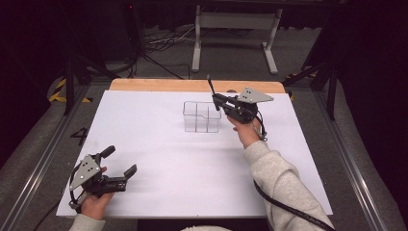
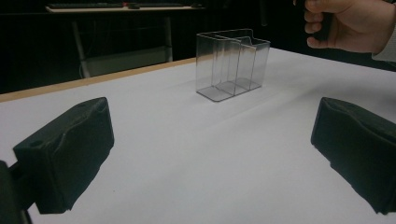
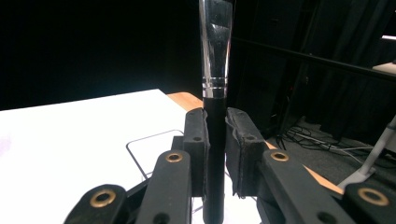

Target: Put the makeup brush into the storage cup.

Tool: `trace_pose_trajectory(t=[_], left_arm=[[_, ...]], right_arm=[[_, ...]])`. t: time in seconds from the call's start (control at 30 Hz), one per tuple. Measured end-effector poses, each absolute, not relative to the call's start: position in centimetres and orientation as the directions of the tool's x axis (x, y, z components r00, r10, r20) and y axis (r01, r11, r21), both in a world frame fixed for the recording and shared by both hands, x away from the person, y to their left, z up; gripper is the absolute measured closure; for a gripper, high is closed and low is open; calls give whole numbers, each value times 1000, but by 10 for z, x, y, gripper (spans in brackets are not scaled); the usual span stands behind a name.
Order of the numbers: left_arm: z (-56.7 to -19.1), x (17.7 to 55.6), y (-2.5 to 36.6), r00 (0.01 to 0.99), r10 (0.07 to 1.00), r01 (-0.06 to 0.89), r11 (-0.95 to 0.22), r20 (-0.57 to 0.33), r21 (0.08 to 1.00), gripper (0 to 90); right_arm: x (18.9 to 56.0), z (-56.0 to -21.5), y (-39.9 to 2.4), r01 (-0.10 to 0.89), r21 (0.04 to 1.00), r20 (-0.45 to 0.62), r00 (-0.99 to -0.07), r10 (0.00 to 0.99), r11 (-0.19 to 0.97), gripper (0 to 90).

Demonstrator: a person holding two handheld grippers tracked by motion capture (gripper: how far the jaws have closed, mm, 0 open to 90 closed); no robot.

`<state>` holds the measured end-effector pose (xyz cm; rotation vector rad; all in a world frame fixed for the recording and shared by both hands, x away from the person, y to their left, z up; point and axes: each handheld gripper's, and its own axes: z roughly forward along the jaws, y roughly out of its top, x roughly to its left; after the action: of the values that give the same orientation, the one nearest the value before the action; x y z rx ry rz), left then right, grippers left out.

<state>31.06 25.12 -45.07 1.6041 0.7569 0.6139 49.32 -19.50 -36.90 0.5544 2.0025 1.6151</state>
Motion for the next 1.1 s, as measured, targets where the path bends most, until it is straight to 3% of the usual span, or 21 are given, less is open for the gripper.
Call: trace_pose_trajectory(t=[1.1], left_arm=[[-451,311,251,648,761,144,-86,-28,986,0]], right_arm=[[498,-405,-196,73,970,-84,-793,604,231,791]])
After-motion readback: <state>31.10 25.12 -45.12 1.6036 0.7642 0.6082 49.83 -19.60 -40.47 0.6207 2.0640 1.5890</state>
